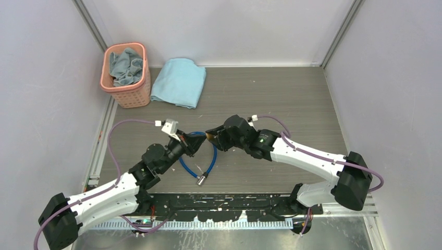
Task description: Unlock with the key
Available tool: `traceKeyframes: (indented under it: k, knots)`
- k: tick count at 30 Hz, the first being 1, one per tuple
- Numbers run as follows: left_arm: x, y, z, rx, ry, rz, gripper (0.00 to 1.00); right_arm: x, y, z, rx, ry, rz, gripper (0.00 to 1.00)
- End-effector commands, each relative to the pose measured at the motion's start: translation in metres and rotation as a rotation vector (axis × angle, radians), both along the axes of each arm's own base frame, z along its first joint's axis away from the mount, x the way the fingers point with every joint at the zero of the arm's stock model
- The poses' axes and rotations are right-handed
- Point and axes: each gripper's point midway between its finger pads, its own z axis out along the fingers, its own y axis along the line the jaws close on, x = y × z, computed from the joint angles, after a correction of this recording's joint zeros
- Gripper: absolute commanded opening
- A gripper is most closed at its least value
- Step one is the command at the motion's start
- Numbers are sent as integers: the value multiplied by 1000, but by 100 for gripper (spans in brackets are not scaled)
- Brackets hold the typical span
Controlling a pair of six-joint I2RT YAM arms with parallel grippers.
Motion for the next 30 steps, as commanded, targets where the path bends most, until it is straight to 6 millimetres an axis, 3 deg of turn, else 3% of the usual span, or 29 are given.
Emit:
traceKeyframes:
  k: [1, 15, 30]
  knots:
    - [-8, -1, 17, -50, -84, -33, 0, -9, 19, 19, 77, -32, 61, 1]
    - [-13, 10, 9, -24, -139, -20, 0, -15, 24, 5, 53, -6, 72, 1]
    - [-16, 9, 13, 36, -270, -42, 0, -15, 21, 1, 7, 8, 75, 1]
